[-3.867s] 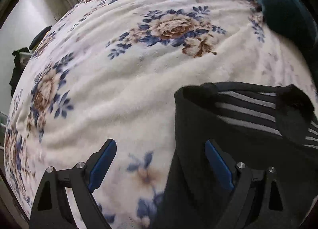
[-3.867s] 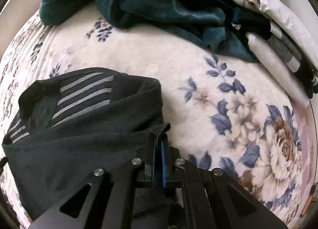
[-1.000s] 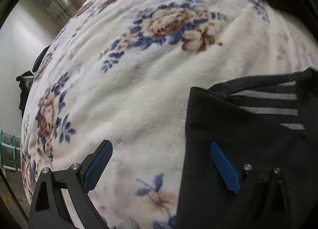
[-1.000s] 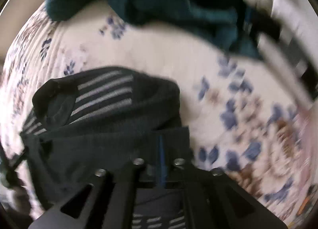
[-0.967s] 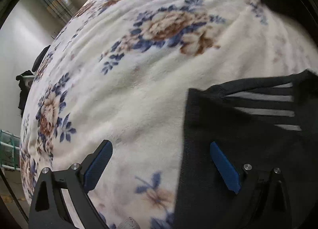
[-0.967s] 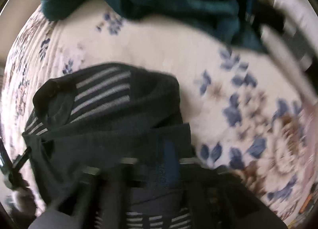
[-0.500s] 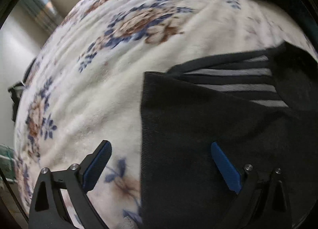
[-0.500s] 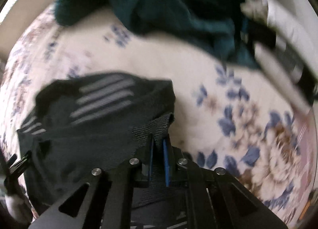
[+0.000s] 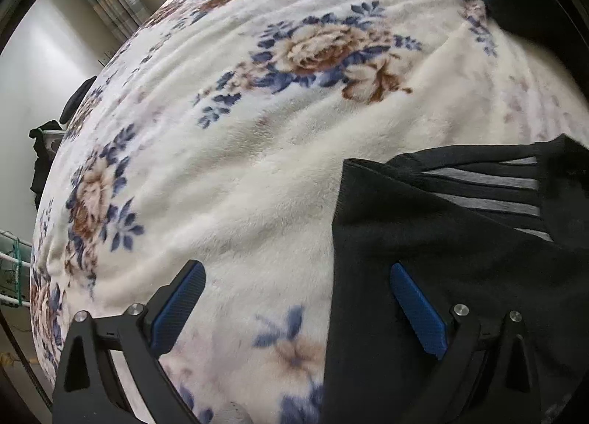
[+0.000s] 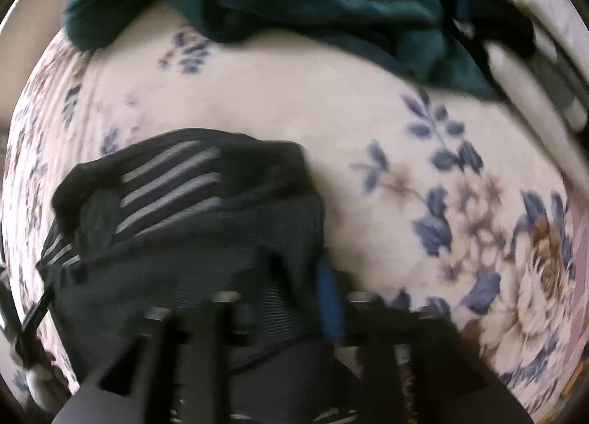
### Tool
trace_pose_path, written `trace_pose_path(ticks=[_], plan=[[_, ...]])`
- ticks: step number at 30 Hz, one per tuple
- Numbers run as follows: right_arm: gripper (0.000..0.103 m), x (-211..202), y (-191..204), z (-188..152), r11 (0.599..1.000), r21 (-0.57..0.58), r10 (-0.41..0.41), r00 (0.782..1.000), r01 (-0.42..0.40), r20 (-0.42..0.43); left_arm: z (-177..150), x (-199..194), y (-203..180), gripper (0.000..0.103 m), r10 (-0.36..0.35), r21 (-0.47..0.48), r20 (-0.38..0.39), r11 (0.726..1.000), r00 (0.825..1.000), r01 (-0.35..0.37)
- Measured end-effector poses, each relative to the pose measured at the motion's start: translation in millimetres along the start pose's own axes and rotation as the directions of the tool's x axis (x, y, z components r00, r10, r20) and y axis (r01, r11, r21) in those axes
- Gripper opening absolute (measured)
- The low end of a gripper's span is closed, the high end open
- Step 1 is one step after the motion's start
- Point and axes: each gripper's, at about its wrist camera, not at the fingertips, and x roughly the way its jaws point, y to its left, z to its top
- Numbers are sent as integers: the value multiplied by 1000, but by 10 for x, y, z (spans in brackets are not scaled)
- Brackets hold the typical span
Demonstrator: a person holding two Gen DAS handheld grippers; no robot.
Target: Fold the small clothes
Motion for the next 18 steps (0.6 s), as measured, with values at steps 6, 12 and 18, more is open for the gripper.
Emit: trace_pose_path(ticks=[6,12,18], plan=[[75,-341,78,-312,997,-71,-21,994,28,106,-170,-400,-250,103,-76,26,31,997,997,76],[75,-232,1134,-801,940,-335,93,994,-66,65,-192,-127,-659,103,-22,121,0,992,1000,22],[14,477,1534,-791,942,-337,-14,999,0,-40,-165,178,-286,103,-46,84,-53,995,998,50]])
